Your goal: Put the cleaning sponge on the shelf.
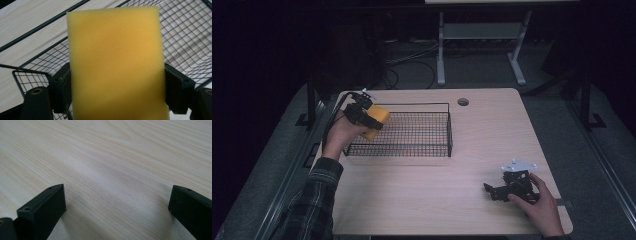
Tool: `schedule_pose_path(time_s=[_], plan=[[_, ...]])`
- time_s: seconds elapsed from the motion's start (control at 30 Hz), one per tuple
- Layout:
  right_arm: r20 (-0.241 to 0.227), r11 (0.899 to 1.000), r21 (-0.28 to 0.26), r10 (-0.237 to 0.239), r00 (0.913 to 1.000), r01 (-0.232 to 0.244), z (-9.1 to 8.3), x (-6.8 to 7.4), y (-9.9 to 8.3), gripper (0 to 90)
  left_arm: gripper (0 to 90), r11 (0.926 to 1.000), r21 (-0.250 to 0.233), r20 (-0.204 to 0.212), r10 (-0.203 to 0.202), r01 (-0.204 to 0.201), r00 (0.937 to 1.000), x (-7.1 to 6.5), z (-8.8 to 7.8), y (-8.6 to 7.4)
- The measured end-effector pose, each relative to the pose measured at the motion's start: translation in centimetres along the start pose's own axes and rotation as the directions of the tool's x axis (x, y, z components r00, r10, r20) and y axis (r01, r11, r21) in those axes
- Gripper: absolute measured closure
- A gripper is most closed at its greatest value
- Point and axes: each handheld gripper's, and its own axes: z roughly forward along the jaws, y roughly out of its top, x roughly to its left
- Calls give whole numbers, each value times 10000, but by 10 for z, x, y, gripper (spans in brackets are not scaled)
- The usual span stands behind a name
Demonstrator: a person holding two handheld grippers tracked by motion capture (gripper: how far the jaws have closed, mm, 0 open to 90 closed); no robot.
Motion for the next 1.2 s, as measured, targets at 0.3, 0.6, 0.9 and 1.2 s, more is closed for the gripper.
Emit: schedule_pose_path(time_s=[0.3,0.6,0.9,1.2], plan=[[-1,10000,-5,-3,10000,3,0,0,0,3,226,9989,230,-199,-411,415,9990,15,9,-6],[-2,10000,-4,-12,10000,12,0,0,0,3,226,9957,528,-219,-751,762,9969,25,22,-15],[-1,10000,-3,-7,10000,7,0,0,0,3,225,9923,733,64,-1004,997,9949,29,32,-22],[-1,10000,-5,-9,10000,9,0,0,0,3,221,9913,922,149,-960,942,9953,28,39,-21]])
